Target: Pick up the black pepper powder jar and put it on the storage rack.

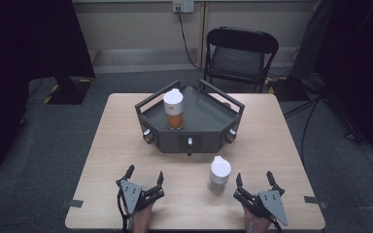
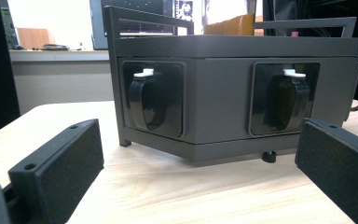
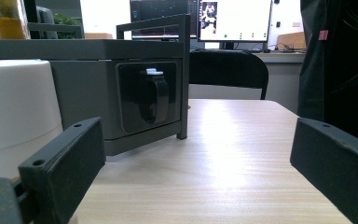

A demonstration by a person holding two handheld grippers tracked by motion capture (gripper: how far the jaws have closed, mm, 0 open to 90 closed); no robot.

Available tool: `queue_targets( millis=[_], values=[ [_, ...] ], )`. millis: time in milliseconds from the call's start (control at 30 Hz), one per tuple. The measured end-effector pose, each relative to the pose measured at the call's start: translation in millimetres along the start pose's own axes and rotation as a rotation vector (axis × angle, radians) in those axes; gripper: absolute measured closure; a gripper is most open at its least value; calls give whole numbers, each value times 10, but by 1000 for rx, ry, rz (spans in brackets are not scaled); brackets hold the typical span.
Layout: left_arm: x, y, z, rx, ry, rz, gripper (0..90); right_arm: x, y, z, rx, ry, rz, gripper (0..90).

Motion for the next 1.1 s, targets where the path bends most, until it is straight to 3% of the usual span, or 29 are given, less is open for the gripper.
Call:
queue_targets(
  millis=[533,767,833,1100],
  values=[
    [0,1,-5,-4,0,0,3,-108,20,-2,-25,-14,-2,8],
    [0,1,-5,-4,0,0,3,-237,59,84,-43,-3,-23,8],
    [0,1,-5,-4,0,0,4,-272,77,128,-29,-13,-29,5],
    [0,1,-8,-6,0,0,4,-377,120,223,-60,-18,-48,5]
  ],
)
Point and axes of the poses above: each handheld gripper's, and its own axes: y roughly backward along the jaws, x roughly out of its underside, z roughly to its left, the point moved 6 cm from there along -y, roughly forward along the jaws, and after that the axes turned 12 degrees about -x, right-handed, at the moved point
